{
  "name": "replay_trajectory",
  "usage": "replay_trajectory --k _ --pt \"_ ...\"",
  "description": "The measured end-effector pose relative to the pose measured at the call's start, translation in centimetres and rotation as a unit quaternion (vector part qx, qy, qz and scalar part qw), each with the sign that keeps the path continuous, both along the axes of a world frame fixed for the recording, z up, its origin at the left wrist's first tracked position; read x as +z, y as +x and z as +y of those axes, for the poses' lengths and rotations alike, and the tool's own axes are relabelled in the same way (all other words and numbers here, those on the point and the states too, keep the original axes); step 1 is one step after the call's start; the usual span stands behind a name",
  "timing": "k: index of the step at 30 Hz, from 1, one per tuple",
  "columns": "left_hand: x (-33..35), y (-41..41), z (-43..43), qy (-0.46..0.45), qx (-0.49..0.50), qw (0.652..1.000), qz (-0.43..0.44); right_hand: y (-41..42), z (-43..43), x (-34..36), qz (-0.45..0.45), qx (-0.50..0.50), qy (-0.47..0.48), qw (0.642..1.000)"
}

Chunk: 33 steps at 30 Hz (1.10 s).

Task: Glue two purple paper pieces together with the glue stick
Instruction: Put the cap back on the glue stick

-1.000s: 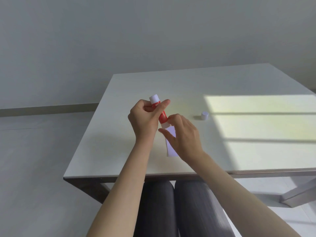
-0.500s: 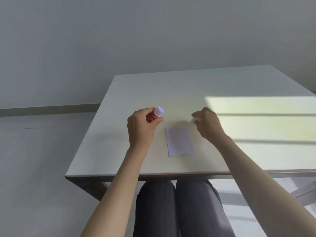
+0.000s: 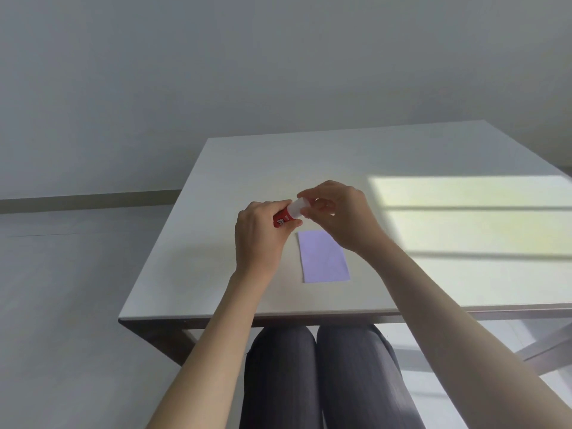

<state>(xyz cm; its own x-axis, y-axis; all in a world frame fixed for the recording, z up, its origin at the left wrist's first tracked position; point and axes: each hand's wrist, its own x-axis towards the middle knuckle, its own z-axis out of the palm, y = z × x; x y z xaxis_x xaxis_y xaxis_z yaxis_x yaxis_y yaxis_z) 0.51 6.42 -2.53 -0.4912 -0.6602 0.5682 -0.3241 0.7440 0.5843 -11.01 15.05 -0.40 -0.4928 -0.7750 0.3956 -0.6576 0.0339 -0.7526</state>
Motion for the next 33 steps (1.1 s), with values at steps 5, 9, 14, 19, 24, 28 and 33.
replay_trajectory --k 5,9,14,19,24,28,33 --pt "-0.7 0.6 -0.3 -0.056 0.006 0.998 -0.036 0.7 -1.1 -0.4 0.126 -0.099 0.153 0.975" --pt "-0.6 1.0 -0.7 -0.035 0.010 0.999 -0.030 0.4 -0.8 -0.3 0.081 -0.003 0.109 0.991" --pt "-0.6 0.7 -0.9 0.021 0.011 1.000 -0.005 0.9 -1.7 -0.6 0.093 -0.065 0.121 0.986" --pt "-1.0 -1.0 -2.6 0.129 0.033 0.990 0.042 0.8 -1.6 -0.8 0.007 -0.123 0.088 0.988" --pt "-1.4 -3.5 -4.8 0.199 0.078 0.975 0.061 0.2 0.6 -3.0 -0.041 -0.117 0.086 0.989" --pt "-1.9 -4.3 -5.3 0.199 0.094 0.974 0.062 -1.0 1.7 -3.8 -0.067 -0.132 0.092 0.985" --pt "-3.4 -4.3 -5.7 0.211 0.111 0.969 0.065 -1.6 2.3 -3.6 -0.049 -0.132 0.093 0.986"
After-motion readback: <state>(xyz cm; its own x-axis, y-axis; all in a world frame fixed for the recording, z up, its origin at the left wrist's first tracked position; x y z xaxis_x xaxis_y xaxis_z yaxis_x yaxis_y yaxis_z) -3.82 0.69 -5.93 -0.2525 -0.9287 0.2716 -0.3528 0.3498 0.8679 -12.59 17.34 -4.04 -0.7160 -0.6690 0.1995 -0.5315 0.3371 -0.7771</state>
